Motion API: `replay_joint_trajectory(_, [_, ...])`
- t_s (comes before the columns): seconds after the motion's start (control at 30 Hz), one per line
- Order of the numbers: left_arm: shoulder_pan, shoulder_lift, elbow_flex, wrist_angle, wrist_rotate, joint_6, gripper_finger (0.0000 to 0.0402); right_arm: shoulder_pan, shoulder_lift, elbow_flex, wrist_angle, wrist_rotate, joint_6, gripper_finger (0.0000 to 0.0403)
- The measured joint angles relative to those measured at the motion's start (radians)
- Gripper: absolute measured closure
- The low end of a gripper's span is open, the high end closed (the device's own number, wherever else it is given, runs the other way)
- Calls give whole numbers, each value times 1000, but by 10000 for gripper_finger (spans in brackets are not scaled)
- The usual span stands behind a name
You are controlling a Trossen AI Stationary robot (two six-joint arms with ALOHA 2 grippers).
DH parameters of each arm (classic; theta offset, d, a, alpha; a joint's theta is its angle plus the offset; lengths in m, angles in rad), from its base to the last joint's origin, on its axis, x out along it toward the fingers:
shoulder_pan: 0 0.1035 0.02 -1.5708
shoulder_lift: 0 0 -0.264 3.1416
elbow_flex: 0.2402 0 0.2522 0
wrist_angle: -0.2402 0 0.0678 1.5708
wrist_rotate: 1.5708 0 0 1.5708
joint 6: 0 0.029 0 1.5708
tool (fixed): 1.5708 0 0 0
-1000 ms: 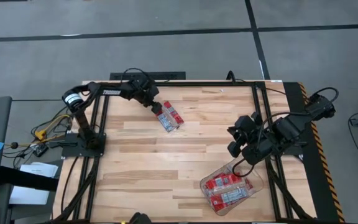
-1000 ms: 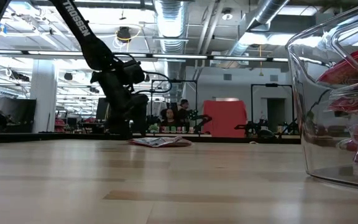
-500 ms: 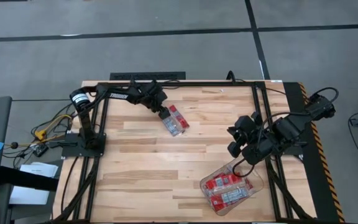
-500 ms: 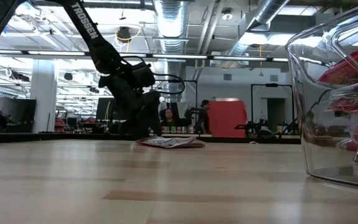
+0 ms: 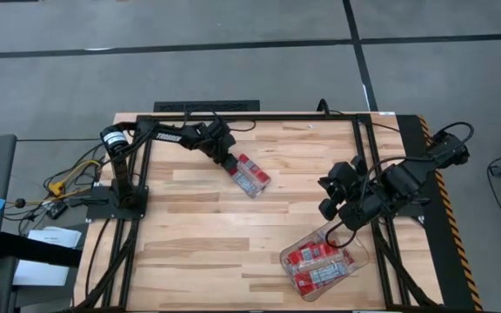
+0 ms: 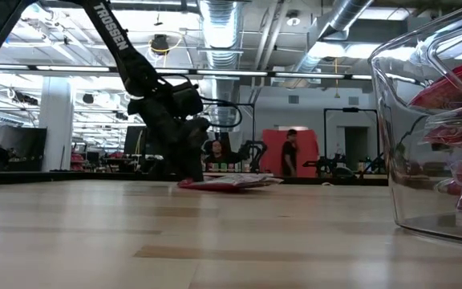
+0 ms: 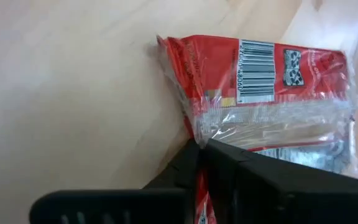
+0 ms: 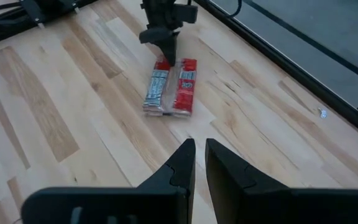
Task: Sort popcorn bags into baskets
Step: Put the red popcorn bag into the transparent bin
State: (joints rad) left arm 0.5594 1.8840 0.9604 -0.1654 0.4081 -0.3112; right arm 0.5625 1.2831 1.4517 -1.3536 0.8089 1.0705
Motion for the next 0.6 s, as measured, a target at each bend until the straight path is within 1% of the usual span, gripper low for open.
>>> replay_joint_trajectory(0.1, [-3,-21,-5,-25,51,-51,400,6,0,0,0,-1,0,340])
replay_joint_trajectory(0.2, [-16,-75,-7,-35,65,-99,401,24,-8,0,0,-1,0,340])
replay_joint_trajectory(0.37, [-51,-203,-5,-37,43,-158,401,64,-7,0,3,-2,2,340])
replay_joint_trajectory(0.6, [-163,-390,-3,-29,19,-275,401,124,-8,0,7,-3,14,340])
